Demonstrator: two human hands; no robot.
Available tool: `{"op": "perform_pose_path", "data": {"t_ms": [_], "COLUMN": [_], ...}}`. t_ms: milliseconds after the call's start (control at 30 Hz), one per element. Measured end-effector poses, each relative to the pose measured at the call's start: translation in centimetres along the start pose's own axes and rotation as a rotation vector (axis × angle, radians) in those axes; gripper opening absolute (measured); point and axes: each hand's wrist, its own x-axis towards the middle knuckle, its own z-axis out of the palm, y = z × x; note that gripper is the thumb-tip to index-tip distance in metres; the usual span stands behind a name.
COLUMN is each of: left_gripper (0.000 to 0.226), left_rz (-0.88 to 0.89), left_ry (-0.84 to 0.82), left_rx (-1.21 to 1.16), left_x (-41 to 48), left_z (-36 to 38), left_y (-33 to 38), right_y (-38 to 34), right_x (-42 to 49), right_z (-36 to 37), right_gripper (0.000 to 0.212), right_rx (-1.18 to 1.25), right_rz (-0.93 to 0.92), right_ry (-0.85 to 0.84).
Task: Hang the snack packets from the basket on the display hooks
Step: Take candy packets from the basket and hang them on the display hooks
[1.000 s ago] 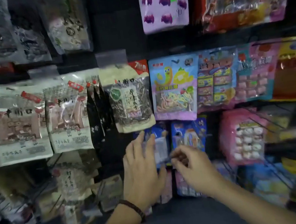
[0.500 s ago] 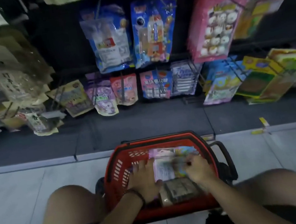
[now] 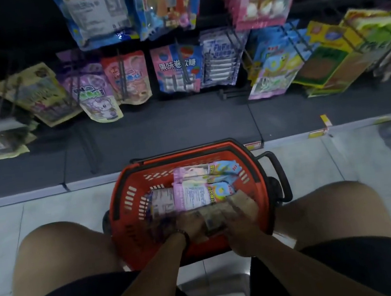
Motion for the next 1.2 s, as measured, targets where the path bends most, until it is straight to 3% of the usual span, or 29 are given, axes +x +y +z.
{"op": "perform_pose_path", "data": {"t_ms": [33, 100, 200, 267, 333, 433, 600, 667, 733, 833, 933, 1033, 1100, 1200], "left_gripper": [0.057, 0.066, 0.046, 0.027, 0.026, 0.045, 0.019, 0.021, 0.04, 0.081, 0.069, 0.053, 0.061, 0.072], "left_rz": [-0.018, -0.062, -0.052, -0.041, -0.074, -0.102, -0.069, -0.014, 0.053, 0.21, 0.258, 0.292, 0.315, 0.302], "left_ry": [0.026, 0.088, 0.107, 0.103, 0.14, 0.172, 0.068, 0.044, 0.068, 0.185, 0.198, 0.162, 0.153, 0.15], "left_rx": [-0.061, -0.156, -0.223, -0.295, -0.378, -0.496, -0.752, -0.781, -0.798, -0.816, -0.91, -0.966, -0.963, -0.924], "left_x": [0.1, 0.4, 1.0, 0.7, 0.0, -1.0, -4.3, -6.1, -8.0, -10.3, -12.2, -13.3, -13.9, -14.9], "left_z": [0.1, 0.2, 0.5, 0.4, 0.1, -0.6, -1.0, -1.3, -1.8, -2.0, -2.4, -3.0, -2.8, -2.9], "left_y": [-0.1, -0.3, -0.6, -0.5, -0.3, -0.4, -0.1, 0.1, -0.2, -0.6, -0.5, -0.1, 0.3, 0.6], "right_y": [0.3, 0.3, -0.1, -0.5, -1.0, -1.8, -2.4, -2.9, -3.6, -4.6, -5.5, -7.0, -7.7, -7.6], "right_x": [0.1, 0.1, 0.8, 0.9, 0.8, 0.9, 0.2, -0.3, -0.9, -1.9, -2.6, -3.1, -3.3, -3.1], "right_z": [-0.1, -0.1, -0.4, -0.5, -0.5, -1.3, -3.0, -3.5, -4.1, -5.1, -6.0, -6.6, -7.1, -8.0], "right_gripper": [0.091, 0.076, 0.048, 0.043, 0.041, 0.041, 0.045, 0.052, 0.056, 0.046, 0.039, 0.048, 0.048, 0.047], "right_rx": [-0.067, -0.059, 0.083, 0.149, 0.193, 0.359, 0.764, 1.028, 1.364, 1.725, 1.808, 1.837, 1.847, 1.856], "right_rz": [-0.02, 0.024, 0.105, 0.16, 0.215, 0.381, 0.718, 0.806, 0.875, 0.79, 0.645, 0.496, 0.37, 0.232], "right_ry": [-0.018, -0.027, -0.033, -0.055, -0.045, 0.092, 0.392, 0.517, 0.632, 0.596, 0.518, 0.379, 0.293, 0.303]}}
